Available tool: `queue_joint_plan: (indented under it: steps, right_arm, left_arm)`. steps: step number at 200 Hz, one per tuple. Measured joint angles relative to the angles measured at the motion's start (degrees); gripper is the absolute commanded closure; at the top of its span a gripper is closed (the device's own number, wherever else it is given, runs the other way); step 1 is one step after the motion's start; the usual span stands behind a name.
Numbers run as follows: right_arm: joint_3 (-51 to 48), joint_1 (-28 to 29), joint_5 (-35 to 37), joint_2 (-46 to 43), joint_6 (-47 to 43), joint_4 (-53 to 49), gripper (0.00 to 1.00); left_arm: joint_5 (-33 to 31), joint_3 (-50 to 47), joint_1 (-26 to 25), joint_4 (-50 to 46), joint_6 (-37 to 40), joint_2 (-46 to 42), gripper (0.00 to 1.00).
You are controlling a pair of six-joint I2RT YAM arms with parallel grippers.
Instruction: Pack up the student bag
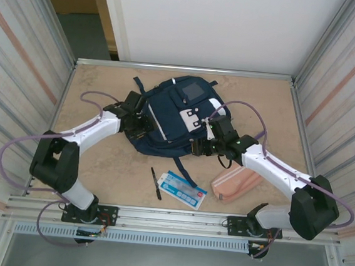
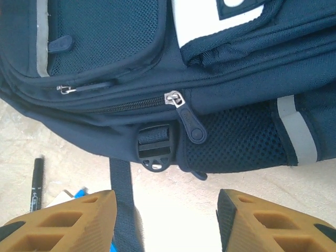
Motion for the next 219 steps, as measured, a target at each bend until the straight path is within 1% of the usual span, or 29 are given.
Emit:
queue_joint_plan:
  steps: [9,17,34,40,45,47,53,60,88,119,160,195,219]
  right_arm:
    - [0.0,0.0,0.0,0.1,0.0,0.1,0.46]
    - [0.0,0.0,0.1,0.3,0.0,0.3,0.45]
    - [0.2,-0.4,0.4,1.7,0.0,0.2,0.44]
    - [0.5,-0.9,0.2,2.7,0.0,0.0,0.44]
    - [0.7,-1.3,0.2,3.5,-0.1,-0.1,0.44]
    - [0.8,-1.6,0.0,3.8,-0.1,-0.1,0.44]
    - [1.2,-2.4,-0.3,5.1,-0.2,-0.1,0.44]
    - [1.6,-3.4,-0.9,6.5,-0.3,-0.3,0.43]
    - [4.3,-6.1,-1.9,12.1,-2.3,-0.9,0.43]
    - [8.9,-6.0,-2.8,15.5,-5.9,-2.6,0.43]
    - [16.1,-6.1,-5.1,20.8,-10.3,-4.7,0.44]
    - [16.9,-6.1,-8.1,23.3,-12.0,-6.3,0.48]
    - [17.2,-6.8,-9.5,23.7,-12.2,-7.9,0.55]
  left_arm:
    - [-0.1,0.0,0.1,0.7,-0.4,1.2,0.44]
    - [0.0,0.0,0.0,1.4,-1.0,2.1,0.46]
    - [0.3,0.8,0.1,2.6,-2.1,4.0,0.6]
    - [0.7,1.4,0.1,3.0,-2.3,4.9,0.66]
    - [0.9,1.9,0.1,3.3,-2.8,5.5,0.74]
    - [0.9,2.2,0.1,3.5,-2.5,5.7,0.79]
    - [1.1,2.7,0.1,4.0,-2.8,6.2,0.9]
    - [1.3,3.3,0.0,4.5,-2.8,6.6,1.0]
    - [1.3,4.7,0.0,4.5,-2.5,5.6,1.0]
    - [3.1,6.4,0.0,2.7,-2.5,3.2,1.0]
    - [5.9,7.5,-0.1,2.0,-2.8,2.8,1.0]
    - [6.8,8.9,-0.2,1.3,-2.8,2.8,1.0]
    - [6.8,9.6,-0.2,0.7,-2.8,2.7,1.0]
